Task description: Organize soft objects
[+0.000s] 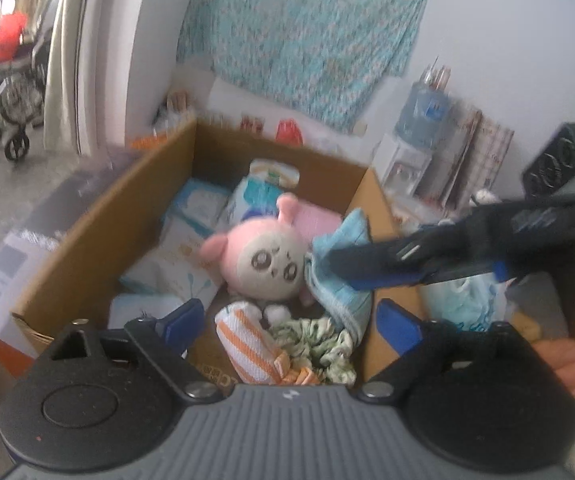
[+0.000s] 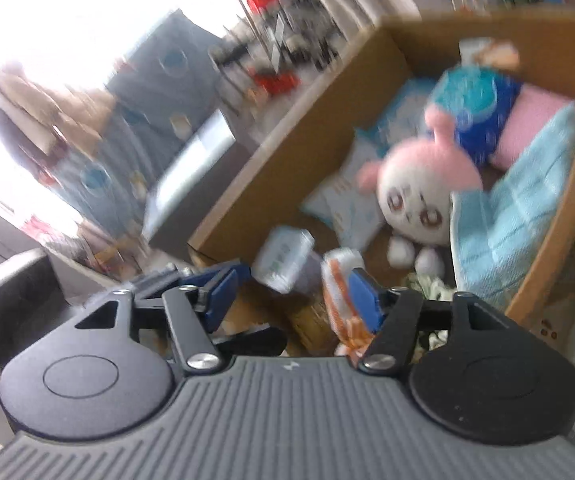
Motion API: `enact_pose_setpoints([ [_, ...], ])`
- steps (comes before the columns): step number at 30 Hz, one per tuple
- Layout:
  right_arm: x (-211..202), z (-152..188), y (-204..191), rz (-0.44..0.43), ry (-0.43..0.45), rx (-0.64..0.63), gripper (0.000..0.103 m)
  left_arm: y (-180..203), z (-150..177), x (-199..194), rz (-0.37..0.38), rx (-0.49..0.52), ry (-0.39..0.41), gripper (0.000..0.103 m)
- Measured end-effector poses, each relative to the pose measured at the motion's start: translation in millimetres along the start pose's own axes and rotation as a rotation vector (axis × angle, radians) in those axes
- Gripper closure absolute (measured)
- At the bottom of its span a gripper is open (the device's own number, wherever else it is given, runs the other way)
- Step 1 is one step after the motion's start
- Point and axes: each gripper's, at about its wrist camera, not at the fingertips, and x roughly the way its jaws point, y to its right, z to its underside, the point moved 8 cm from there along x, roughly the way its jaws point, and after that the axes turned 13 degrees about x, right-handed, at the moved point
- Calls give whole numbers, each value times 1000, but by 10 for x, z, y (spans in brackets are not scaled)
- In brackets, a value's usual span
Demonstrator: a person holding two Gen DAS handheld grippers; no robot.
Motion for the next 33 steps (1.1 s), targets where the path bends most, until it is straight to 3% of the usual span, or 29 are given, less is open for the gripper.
enact_pose_setpoints([
  [3,-466,27,-122,-100,145,-22,19,88,-38,-238,-20,23,77,1],
  [7,-1040,280,-179,-214,334,-43,6,260,-37,-471,-33,48,150,0],
  [10,-1214,530,-129,-216,430,-37,1,381,0,-527,-67,58,145,0],
  [15,-1272,895,41,-34,563,-92,1,460,129,-624,-218,27,122,0],
  [18,-1264,997,204,80,602,-80,1,524,209,-701,-294,75,128,0],
  [21,-1245,1064,298,199,639,-91,1,581,297,-699,-355,118,77,0],
  [26,-1200,1211,413,470,702,-169,1,633,422,-613,-361,154,25,0],
  [28,-1187,1281,446,500,709,-161,1,631,451,-593,-370,179,14,0],
  [33,-1078,1447,493,552,651,-116,1,568,542,-596,-363,120,-3,0],
])
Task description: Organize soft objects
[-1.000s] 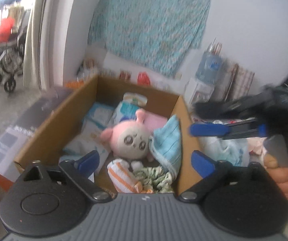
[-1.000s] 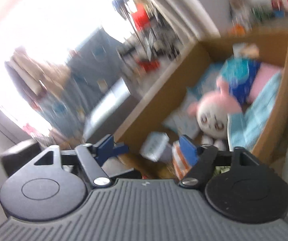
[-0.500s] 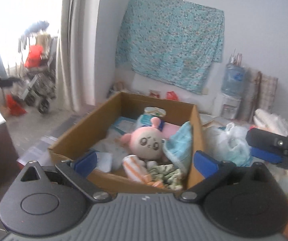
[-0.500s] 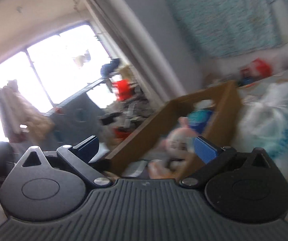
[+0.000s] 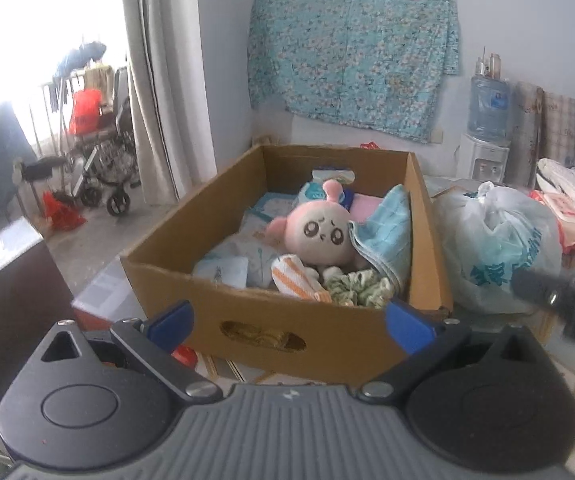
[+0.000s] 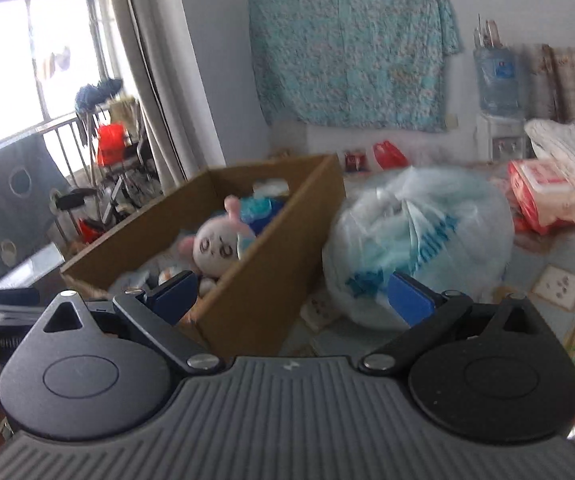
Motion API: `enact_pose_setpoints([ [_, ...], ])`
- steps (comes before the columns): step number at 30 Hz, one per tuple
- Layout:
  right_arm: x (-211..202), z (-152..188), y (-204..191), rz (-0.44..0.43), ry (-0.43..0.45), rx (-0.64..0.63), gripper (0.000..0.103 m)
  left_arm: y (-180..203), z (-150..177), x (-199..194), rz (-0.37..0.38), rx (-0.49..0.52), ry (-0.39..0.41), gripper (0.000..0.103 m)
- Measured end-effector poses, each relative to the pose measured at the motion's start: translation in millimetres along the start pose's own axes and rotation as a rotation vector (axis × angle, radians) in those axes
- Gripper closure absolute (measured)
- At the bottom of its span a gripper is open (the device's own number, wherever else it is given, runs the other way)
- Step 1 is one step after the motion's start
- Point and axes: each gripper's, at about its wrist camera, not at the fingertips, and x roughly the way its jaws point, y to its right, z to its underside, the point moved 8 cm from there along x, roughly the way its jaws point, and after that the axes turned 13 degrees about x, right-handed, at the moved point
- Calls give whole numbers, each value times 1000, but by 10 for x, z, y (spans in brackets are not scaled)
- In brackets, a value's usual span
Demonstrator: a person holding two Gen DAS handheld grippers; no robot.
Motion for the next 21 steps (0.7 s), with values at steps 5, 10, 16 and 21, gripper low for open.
enact_pose_setpoints([
  [5,-11,138,-126,7,-66,-13,1,-10,74,37,32,-23,-43,0],
  [10,-12,166,-195,34,-80,-57,1,-45,113,33,26,-34,-49,0],
  [16,74,206,-212,66,-101,-88,1,-55,139,63,21,-30,-60,0],
  [21,122,203,-220,80,-110,-106,1,-72,163,103,24,-24,-74,0],
])
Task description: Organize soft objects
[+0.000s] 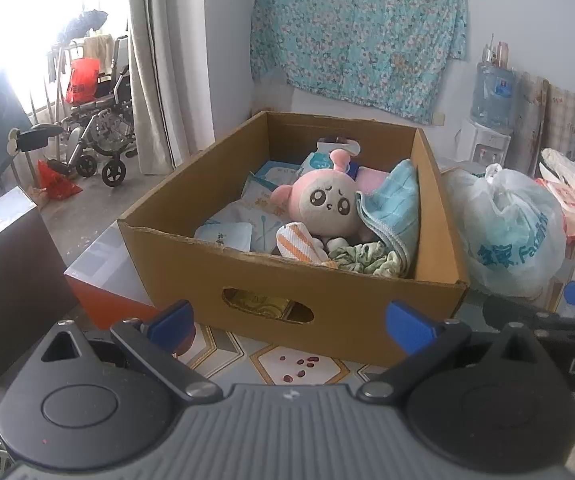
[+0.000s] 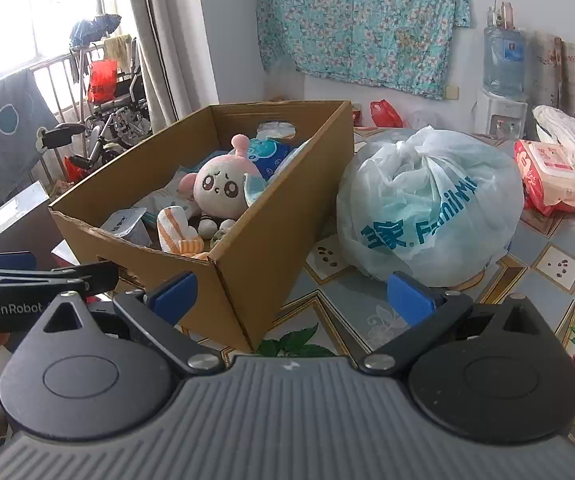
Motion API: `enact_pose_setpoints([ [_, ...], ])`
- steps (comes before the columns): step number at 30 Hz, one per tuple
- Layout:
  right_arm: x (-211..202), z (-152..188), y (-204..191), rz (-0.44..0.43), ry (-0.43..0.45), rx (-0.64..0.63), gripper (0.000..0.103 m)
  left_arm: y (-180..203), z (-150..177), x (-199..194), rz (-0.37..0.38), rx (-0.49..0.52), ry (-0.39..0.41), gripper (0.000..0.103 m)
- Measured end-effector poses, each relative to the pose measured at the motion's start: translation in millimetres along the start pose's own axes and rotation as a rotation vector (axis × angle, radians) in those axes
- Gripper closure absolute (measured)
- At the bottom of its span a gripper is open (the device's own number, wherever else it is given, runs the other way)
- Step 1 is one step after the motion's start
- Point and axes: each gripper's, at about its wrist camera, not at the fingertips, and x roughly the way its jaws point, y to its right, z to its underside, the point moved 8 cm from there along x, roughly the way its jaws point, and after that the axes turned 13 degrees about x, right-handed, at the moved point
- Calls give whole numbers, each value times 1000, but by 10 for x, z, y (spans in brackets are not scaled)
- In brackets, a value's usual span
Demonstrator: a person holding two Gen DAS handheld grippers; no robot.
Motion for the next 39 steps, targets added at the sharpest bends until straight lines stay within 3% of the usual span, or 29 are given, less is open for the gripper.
enact_pose_setpoints([
  [39,197,36,-71,-9,-81,-25,1,-132,83,83,-37,-2,-61,1],
])
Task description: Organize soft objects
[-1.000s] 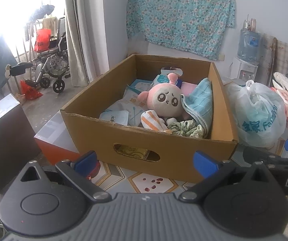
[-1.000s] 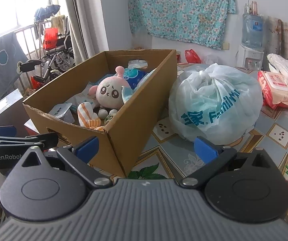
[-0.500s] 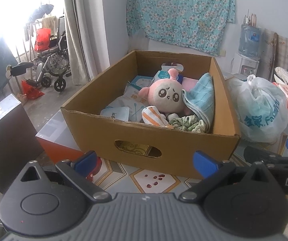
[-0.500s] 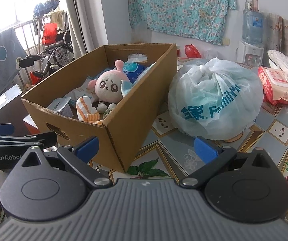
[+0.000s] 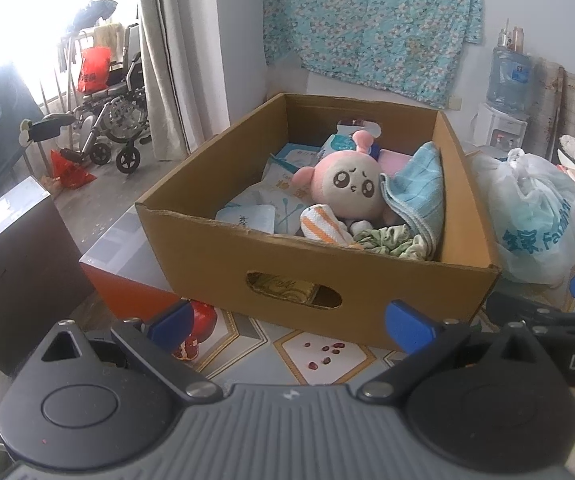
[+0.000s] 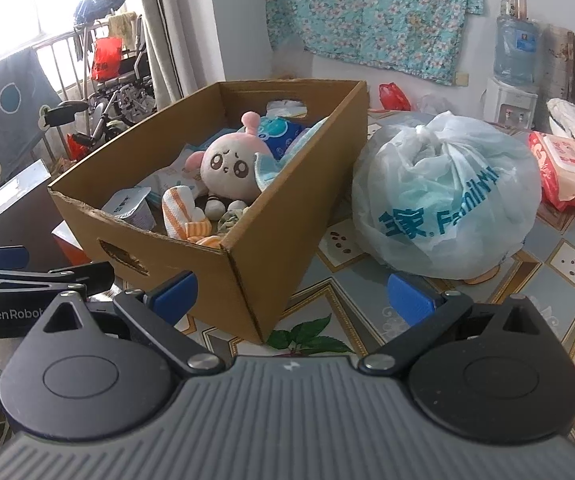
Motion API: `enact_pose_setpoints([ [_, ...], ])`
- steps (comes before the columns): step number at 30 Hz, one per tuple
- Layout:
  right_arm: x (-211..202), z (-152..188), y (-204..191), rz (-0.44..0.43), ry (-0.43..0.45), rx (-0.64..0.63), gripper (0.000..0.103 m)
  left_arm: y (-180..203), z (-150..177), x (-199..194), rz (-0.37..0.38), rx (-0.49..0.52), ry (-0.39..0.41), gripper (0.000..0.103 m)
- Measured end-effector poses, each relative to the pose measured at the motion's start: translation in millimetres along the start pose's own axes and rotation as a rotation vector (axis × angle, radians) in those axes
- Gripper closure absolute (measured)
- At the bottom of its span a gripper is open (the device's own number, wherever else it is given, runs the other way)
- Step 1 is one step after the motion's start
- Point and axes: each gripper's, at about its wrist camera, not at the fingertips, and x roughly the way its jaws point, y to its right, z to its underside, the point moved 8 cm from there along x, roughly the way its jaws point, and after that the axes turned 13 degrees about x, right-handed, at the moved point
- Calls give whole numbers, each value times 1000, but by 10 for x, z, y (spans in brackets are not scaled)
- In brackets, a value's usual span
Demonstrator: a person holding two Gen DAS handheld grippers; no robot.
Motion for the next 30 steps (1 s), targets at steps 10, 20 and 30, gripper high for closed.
enact_pose_setpoints([
  [10,42,-15,-51,-2,-7,-17,1,-55,21,13,-2,-12,-7,1],
  [20,41,-18,-49,0,-8,-17,1,-60,27,15,0,-12,-7,1],
  [30,39,-13,-45,-1,-10,-16,1,-60,39,22,-1,-12,-11,1],
])
